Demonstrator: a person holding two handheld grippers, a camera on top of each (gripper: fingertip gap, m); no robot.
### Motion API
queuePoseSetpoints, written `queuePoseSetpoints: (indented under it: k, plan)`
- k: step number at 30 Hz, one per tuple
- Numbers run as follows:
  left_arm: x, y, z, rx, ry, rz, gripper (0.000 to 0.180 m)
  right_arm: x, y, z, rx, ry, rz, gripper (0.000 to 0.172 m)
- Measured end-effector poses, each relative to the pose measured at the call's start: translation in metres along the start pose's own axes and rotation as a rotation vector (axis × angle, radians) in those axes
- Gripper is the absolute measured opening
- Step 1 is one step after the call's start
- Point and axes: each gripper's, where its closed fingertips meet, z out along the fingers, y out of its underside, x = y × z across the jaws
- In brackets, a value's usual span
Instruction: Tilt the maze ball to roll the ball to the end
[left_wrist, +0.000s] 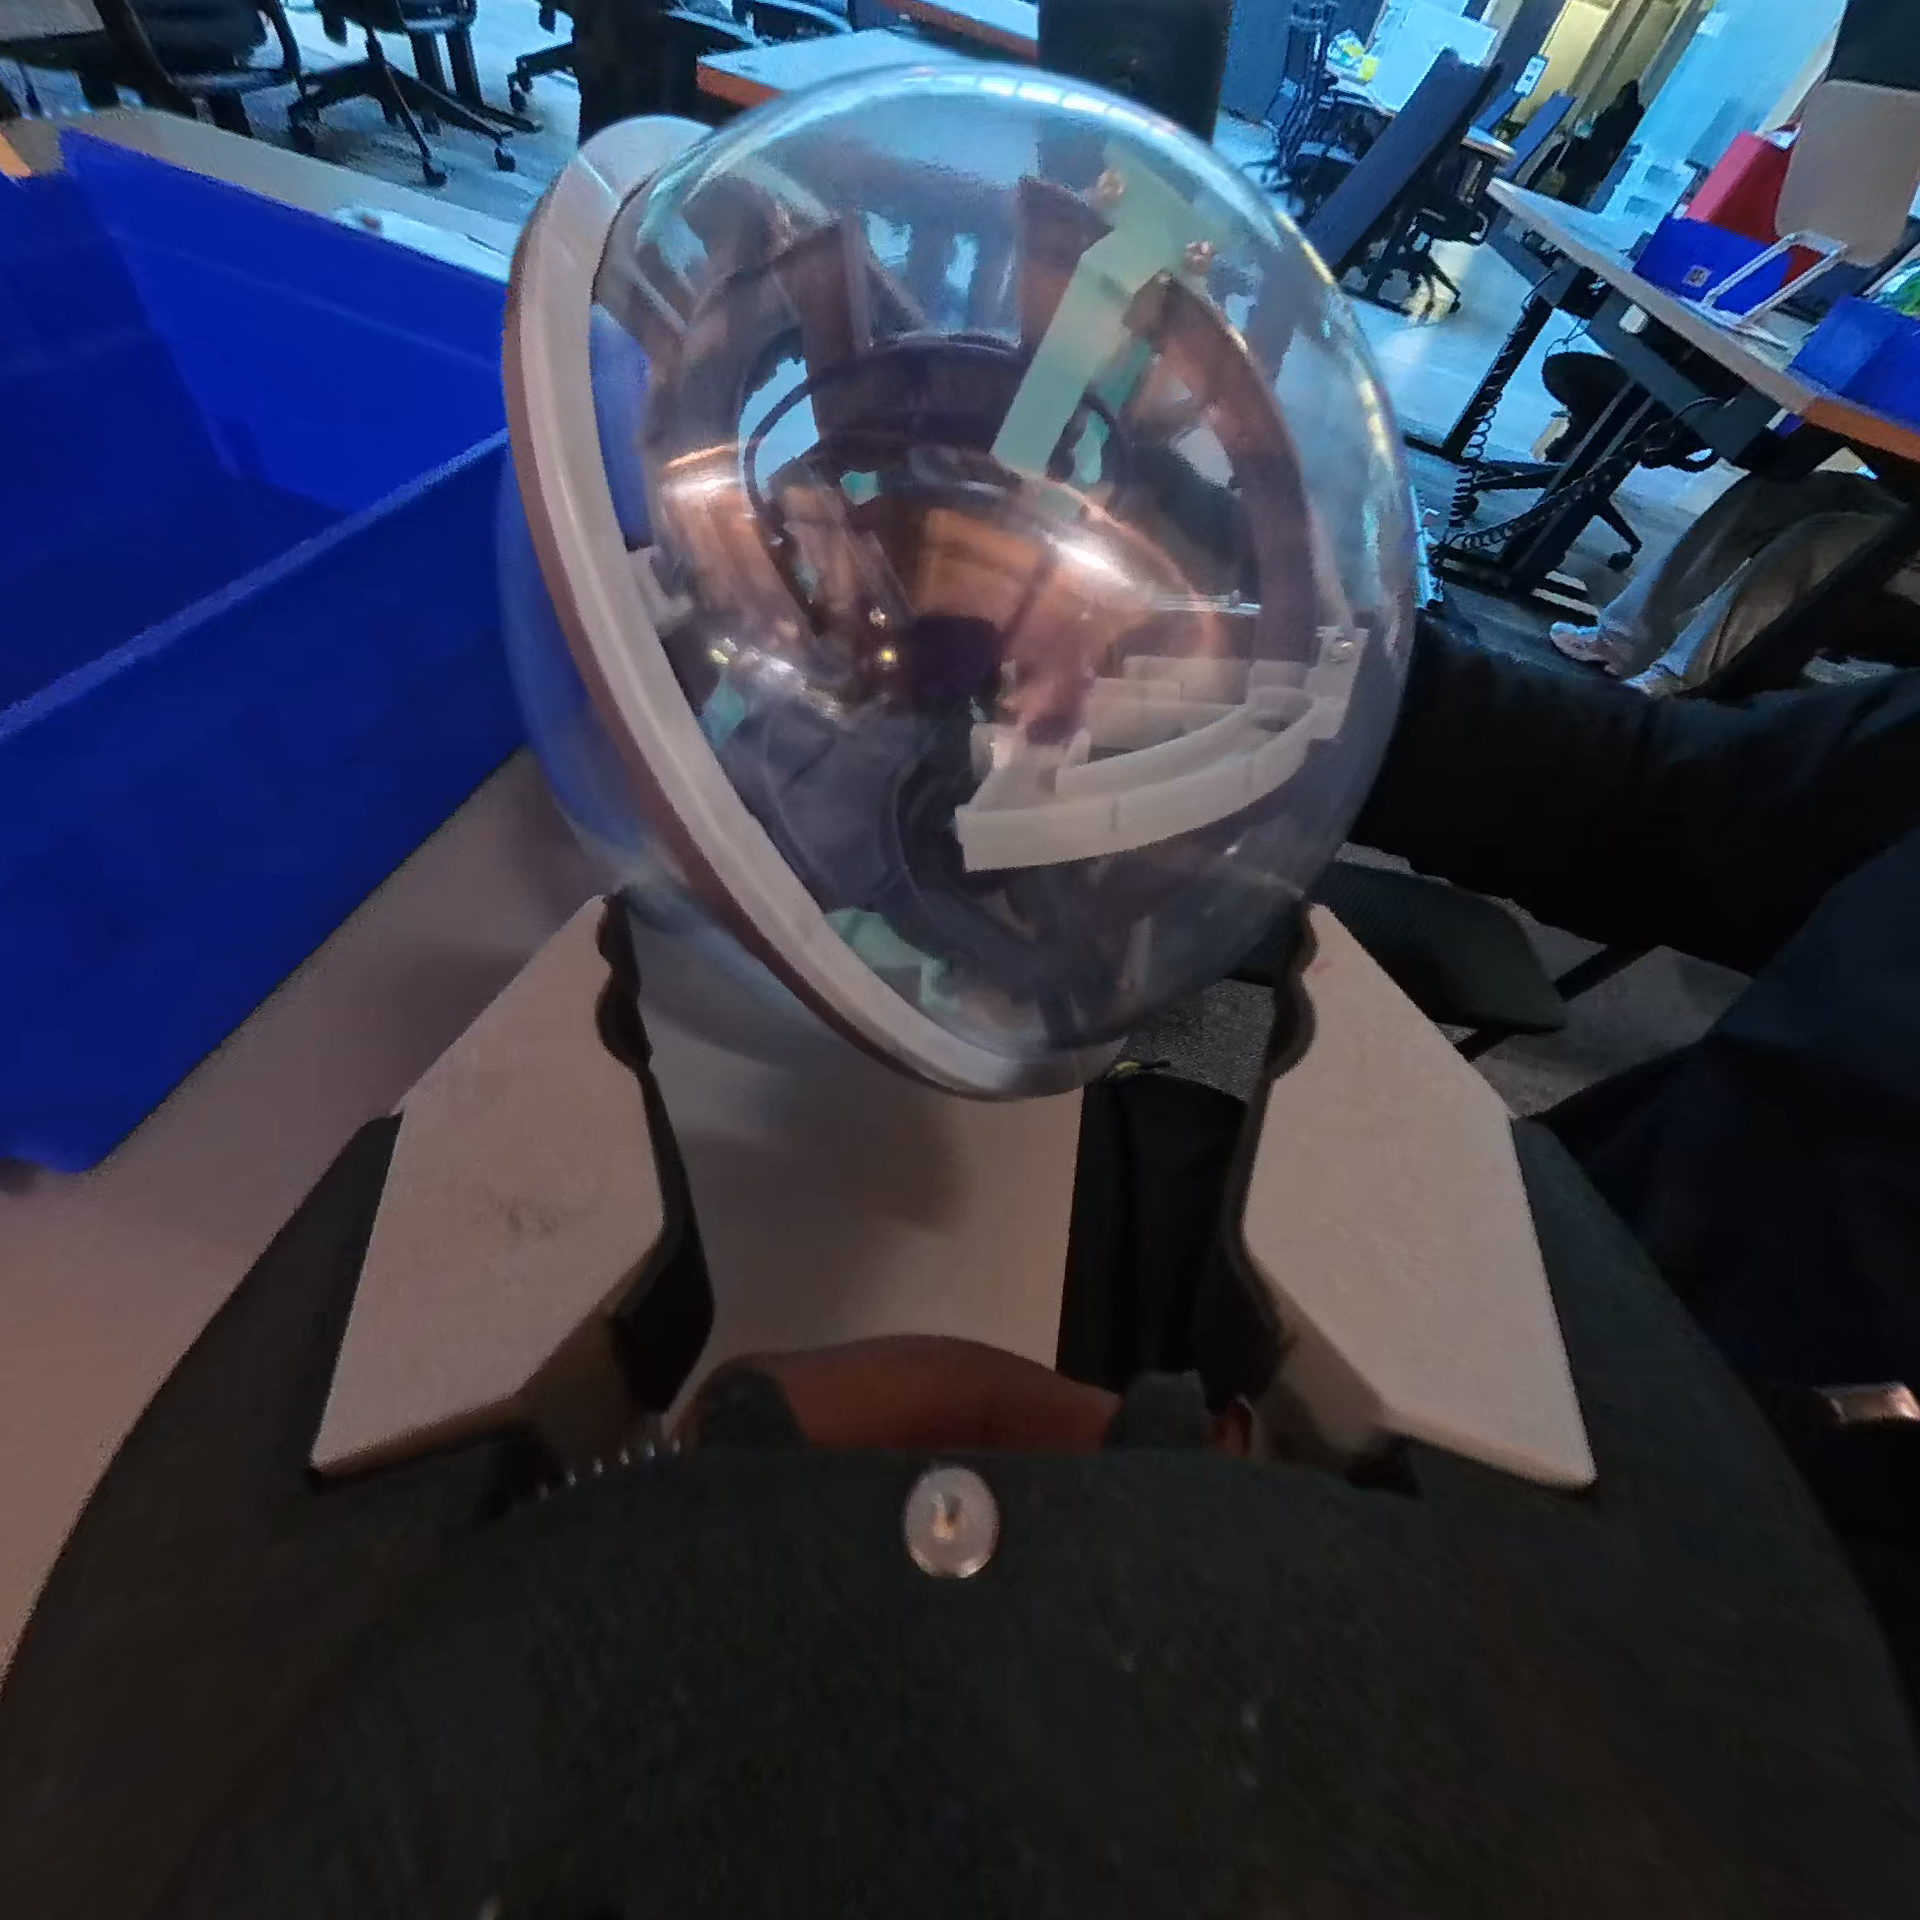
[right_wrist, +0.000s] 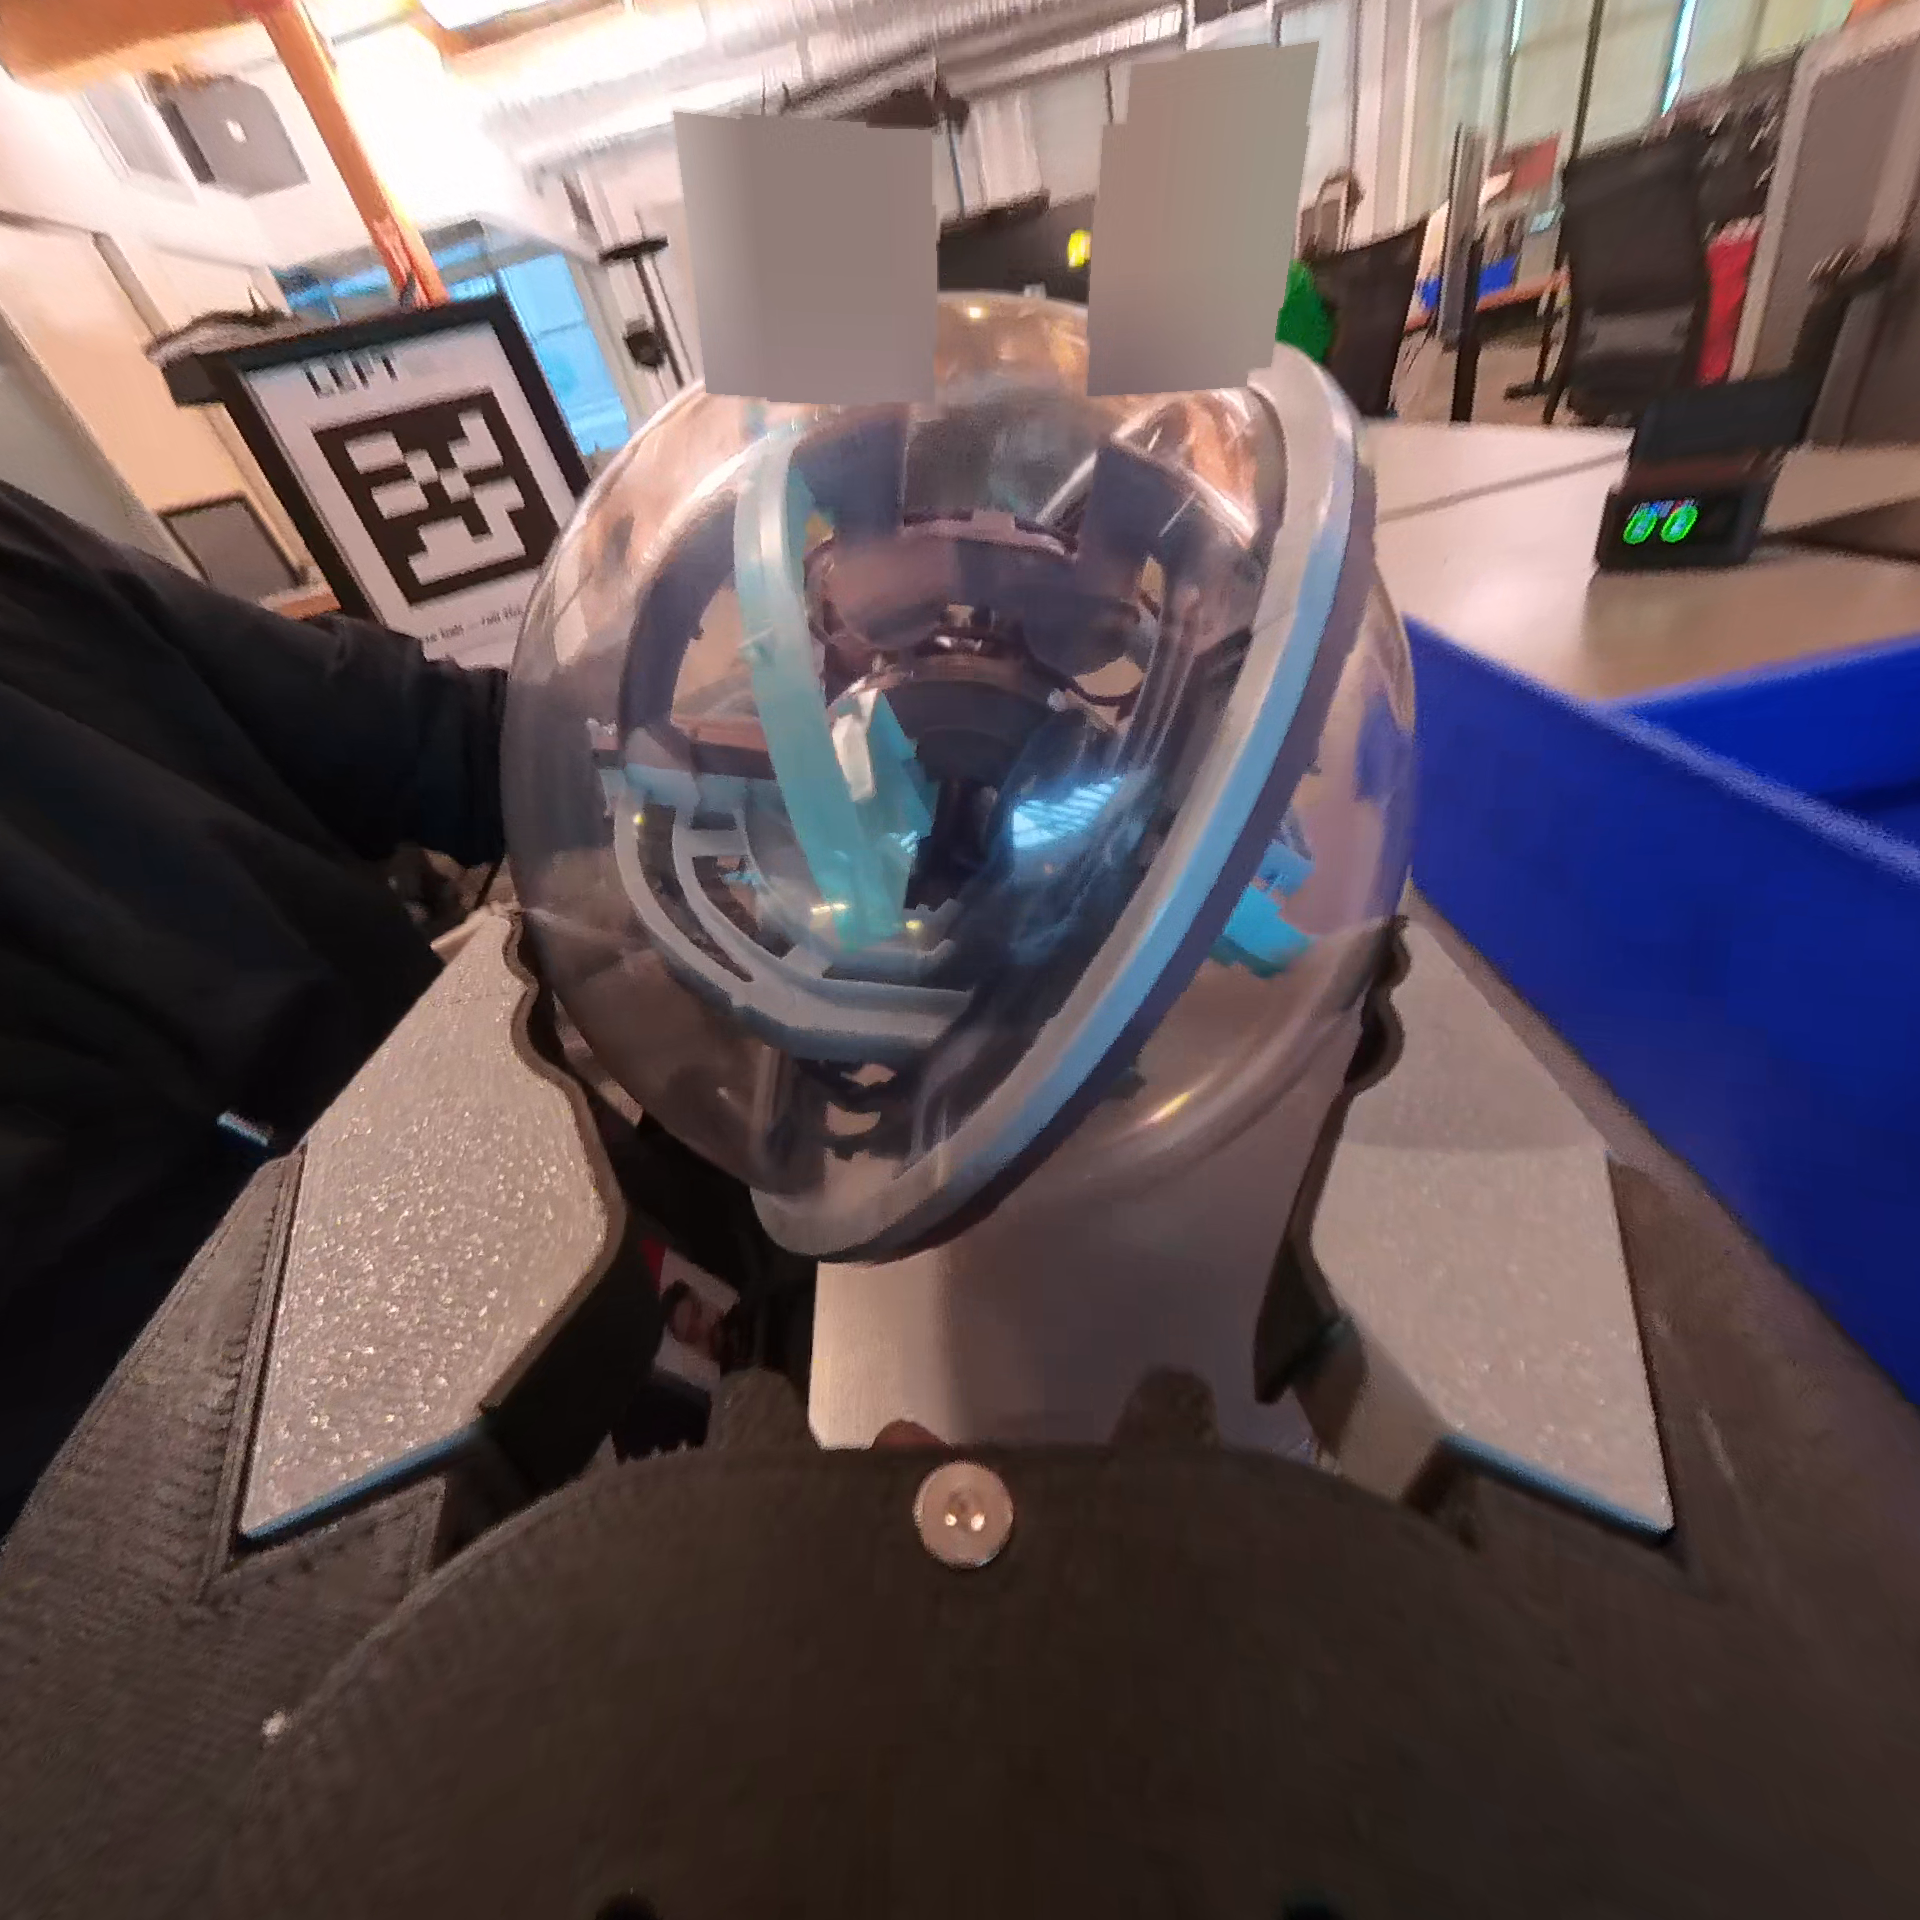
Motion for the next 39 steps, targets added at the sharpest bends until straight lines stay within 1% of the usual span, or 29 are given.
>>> queuePoseSetpoints:
  k: [3, 7, 15, 19, 22, 27, 30, 32, 33, 34, 36, 37, 39]
  plan:
    - [-0.003, 0.012, -0.001, -0.013, -0.003, -0.017, 0.120, 0.002, 0.014, 0.005, -0.058, -0.008, 0.017, 0.148]
    - [-0.005, 0.026, 0.000, -0.030, -0.007, -0.033, 0.120, 0.004, 0.024, 0.009, -0.107, -0.014, 0.014, 0.149]
    - [-0.012, 0.038, -0.007, -0.016, -0.013, -0.074, 0.117, 0.011, 0.040, 0.013, -0.212, 0.023, -0.028, 0.144]
    - [-0.013, 0.037, -0.010, 0.006, -0.007, -0.093, 0.115, 0.012, 0.036, 0.013, -0.197, 0.034, -0.048, 0.143]
    - [-0.015, 0.038, -0.012, 0.014, -0.007, -0.103, 0.112, 0.013, 0.028, 0.010, -0.176, 0.062, -0.110, 0.138]
    - [-0.016, 0.043, -0.012, 0.001, -0.017, -0.082, 0.101, 0.013, 0.021, 0.011, -0.150, 0.110, -0.213, 0.142]
    - [-0.017, 0.041, -0.012, 0.013, -0.020, -0.076, 0.097, 0.015, 0.021, 0.011, -0.134, 0.102, -0.200, 0.143]
    - [-0.020, 0.038, -0.016, 0.034, -0.025, -0.071, 0.089, 0.019, 0.022, 0.009, -0.129, 0.102, -0.158, 0.143]
    - [-0.021, 0.036, -0.018, 0.045, -0.028, -0.064, 0.081, 0.021, 0.023, 0.007, -0.129, 0.104, -0.129, 0.144]
    - [-0.023, 0.035, -0.022, 0.058, -0.035, -0.050, 0.066, 0.024, 0.023, 0.004, -0.124, 0.111, -0.099, 0.144]
    - [-0.028, 0.027, -0.030, 0.121, -0.050, -0.029, 0.019, 0.030, 0.022, -0.001, -0.107, 0.124, -0.047, 0.143]
    - [-0.031, 0.024, -0.031, 0.142, -0.044, -0.047, 0.020, 0.031, 0.022, -0.002, -0.099, 0.120, -0.034, 0.143]
    - [-0.036, 0.025, -0.030, 0.137, -0.025, -0.081, 0.027, 0.031, 0.022, -0.001, -0.095, 0.108, -0.032, 0.143]
